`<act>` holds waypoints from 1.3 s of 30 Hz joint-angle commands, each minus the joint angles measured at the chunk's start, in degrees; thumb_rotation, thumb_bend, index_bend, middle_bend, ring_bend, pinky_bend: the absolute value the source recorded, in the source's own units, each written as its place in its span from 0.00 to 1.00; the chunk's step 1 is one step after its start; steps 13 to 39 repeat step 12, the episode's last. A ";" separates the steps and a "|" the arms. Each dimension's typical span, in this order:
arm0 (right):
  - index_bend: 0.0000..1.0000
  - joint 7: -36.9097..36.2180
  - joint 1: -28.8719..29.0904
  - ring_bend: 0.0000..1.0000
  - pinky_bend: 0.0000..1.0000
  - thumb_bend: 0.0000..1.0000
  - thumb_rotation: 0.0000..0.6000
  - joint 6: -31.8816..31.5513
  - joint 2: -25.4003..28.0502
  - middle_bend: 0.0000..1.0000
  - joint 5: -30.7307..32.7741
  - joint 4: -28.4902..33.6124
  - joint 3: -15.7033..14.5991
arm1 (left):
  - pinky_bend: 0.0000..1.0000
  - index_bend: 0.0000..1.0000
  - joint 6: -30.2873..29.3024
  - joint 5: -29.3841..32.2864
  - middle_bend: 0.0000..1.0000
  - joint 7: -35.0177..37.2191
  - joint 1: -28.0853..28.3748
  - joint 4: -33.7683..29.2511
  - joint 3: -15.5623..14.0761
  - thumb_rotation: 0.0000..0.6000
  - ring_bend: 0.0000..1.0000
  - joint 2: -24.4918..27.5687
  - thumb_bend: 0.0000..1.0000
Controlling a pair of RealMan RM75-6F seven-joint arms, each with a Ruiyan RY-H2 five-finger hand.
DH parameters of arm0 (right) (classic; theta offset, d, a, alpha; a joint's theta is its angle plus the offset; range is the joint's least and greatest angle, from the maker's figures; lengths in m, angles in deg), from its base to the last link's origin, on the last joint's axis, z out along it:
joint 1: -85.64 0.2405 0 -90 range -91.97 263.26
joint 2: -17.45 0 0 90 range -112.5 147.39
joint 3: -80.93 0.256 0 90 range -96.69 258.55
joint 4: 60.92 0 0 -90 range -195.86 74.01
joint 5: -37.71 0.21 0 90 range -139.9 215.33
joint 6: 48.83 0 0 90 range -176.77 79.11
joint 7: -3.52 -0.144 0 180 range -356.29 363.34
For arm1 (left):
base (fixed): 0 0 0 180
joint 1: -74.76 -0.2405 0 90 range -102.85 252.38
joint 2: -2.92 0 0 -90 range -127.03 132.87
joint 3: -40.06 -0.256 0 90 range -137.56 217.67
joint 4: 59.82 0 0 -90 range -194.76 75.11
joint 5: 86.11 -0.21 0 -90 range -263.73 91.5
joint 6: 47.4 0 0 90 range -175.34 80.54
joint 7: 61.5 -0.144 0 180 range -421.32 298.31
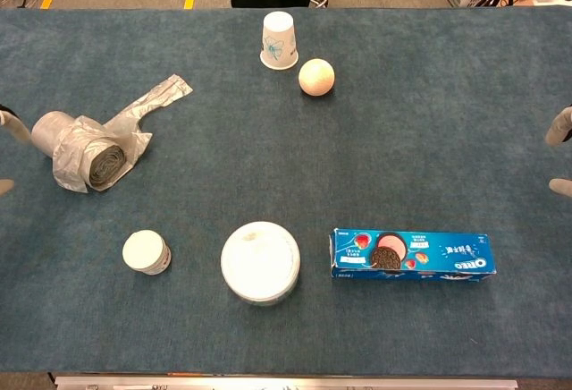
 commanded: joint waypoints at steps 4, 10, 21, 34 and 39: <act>0.51 -0.86 0.18 0.37 0.49 0.07 1.00 0.11 0.48 0.54 0.37 0.28 0.24 | 0.38 0.41 -2.93 1.27 0.36 1.50 -2.21 0.83 0.98 1.00 0.27 0.36 0.22; 0.51 -2.86 0.87 0.37 0.49 0.07 1.00 1.17 0.81 0.54 1.31 0.08 0.65 | 0.40 0.42 -4.88 2.00 0.37 1.44 -3.31 1.36 2.51 1.00 0.29 0.50 0.22; 0.51 -3.35 1.08 0.37 0.49 0.07 1.00 1.43 0.79 0.54 1.32 -0.08 0.63 | 0.40 0.42 -5.28 1.95 0.37 1.19 -3.55 1.14 2.77 1.00 0.29 0.57 0.22; 0.51 -3.35 1.08 0.37 0.49 0.07 1.00 1.43 0.79 0.54 1.32 -0.08 0.63 | 0.40 0.42 -5.28 1.95 0.37 1.19 -3.55 1.14 2.77 1.00 0.29 0.57 0.22; 0.51 -3.35 1.08 0.37 0.49 0.07 1.00 1.43 0.79 0.54 1.32 -0.08 0.63 | 0.40 0.42 -5.28 1.95 0.37 1.19 -3.55 1.14 2.77 1.00 0.29 0.57 0.22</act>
